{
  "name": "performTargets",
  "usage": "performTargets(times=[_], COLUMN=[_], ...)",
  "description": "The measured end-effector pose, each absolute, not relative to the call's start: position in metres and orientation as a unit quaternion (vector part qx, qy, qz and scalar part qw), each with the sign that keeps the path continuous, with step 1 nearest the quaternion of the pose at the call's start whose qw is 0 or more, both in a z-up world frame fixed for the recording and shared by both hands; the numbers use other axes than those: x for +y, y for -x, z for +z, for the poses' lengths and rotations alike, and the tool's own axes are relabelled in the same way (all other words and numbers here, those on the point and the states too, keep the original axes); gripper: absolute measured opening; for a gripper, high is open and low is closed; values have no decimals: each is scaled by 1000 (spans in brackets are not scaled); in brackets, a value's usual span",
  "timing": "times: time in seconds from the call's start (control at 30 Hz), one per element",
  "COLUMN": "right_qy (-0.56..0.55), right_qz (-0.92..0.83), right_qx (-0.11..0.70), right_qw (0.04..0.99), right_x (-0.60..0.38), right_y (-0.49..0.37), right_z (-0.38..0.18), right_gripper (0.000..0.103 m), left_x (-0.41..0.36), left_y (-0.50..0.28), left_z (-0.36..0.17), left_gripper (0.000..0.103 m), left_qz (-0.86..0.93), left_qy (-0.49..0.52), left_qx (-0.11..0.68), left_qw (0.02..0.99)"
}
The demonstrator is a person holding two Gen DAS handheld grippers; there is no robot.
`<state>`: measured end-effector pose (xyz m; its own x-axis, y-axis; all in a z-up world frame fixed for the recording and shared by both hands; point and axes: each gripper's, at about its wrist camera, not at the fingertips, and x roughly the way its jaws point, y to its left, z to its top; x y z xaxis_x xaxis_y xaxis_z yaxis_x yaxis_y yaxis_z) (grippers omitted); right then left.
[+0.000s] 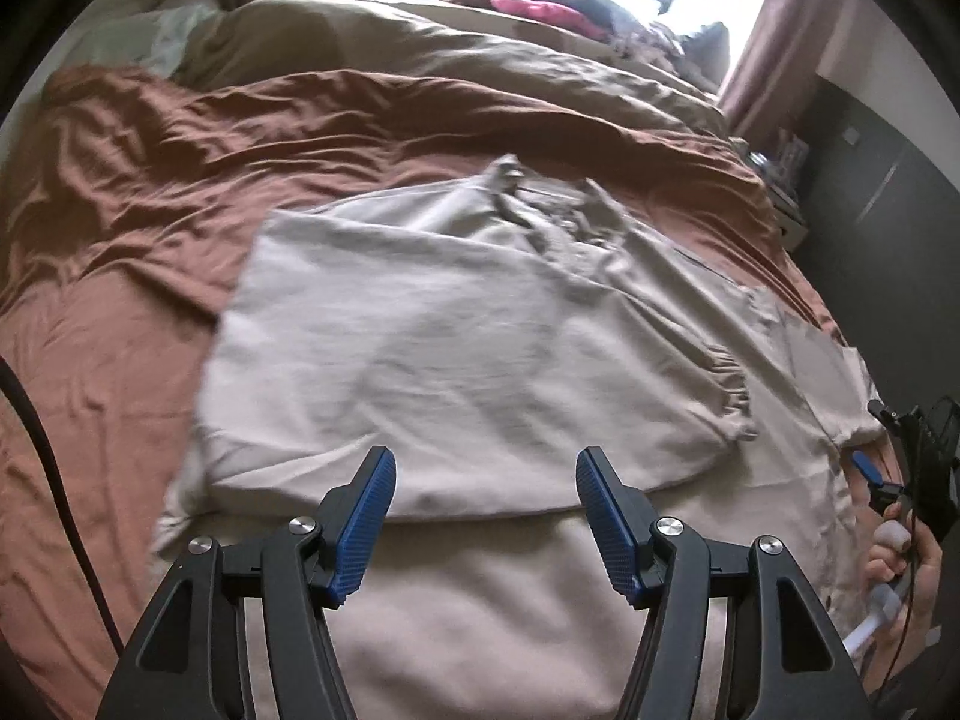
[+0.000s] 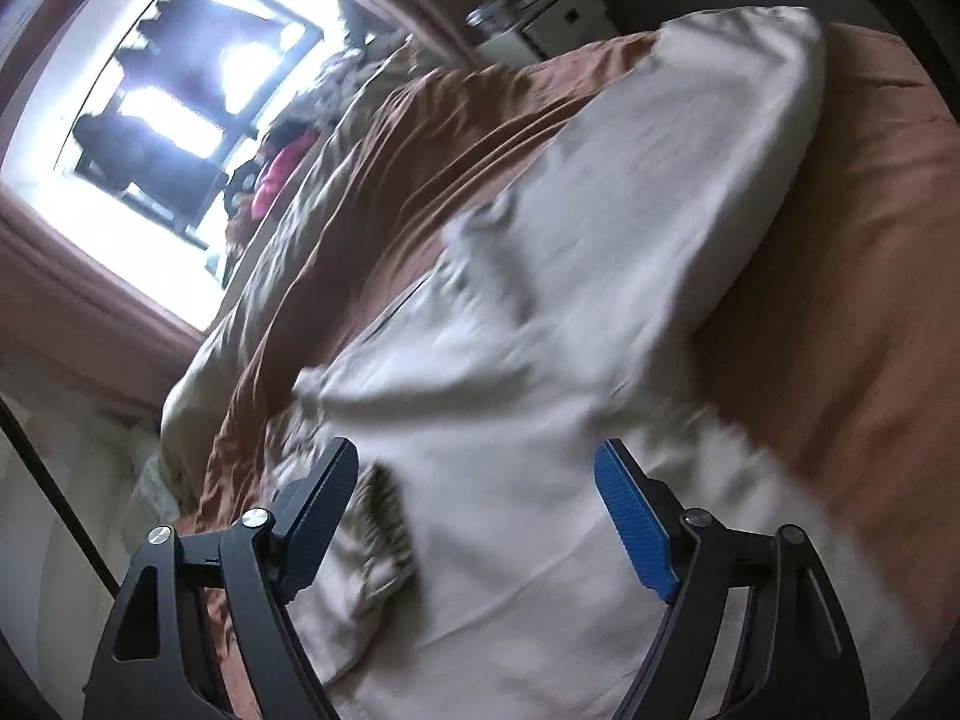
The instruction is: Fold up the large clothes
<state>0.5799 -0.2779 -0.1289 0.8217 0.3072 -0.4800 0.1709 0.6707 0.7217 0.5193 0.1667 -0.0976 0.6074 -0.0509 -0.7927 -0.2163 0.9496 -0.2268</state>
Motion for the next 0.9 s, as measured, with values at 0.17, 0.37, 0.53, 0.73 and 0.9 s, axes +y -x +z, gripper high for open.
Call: performTargets(times=[0.17,0.37,0.53,0.73,0.9], right_qy=[-430,-467,-484,-503,-506], right_qz=[21,5,1,-2,-9], right_qx=[285,260,254,259,275], right_qw=[856,845,838,825,818], right_x=[-316,-362,-380,-394,-405], right_y=[-582,-575,-579,-589,-602], right_z=[-144,-158,-173,-188,-196], right_gripper=[64,51,44,37,28], left_x=[124,72,33,-2,-16], left_y=[-544,-576,-599,-619,-637], left_z=[-110,-125,-131,-139,-155], left_gripper=[64,64,64,64,63], left_qz=[26,-10,-36,-60,-66], left_qy=[138,116,102,91,86], left_qx=[446,462,466,466,478], left_qw=[884,879,878,878,872])
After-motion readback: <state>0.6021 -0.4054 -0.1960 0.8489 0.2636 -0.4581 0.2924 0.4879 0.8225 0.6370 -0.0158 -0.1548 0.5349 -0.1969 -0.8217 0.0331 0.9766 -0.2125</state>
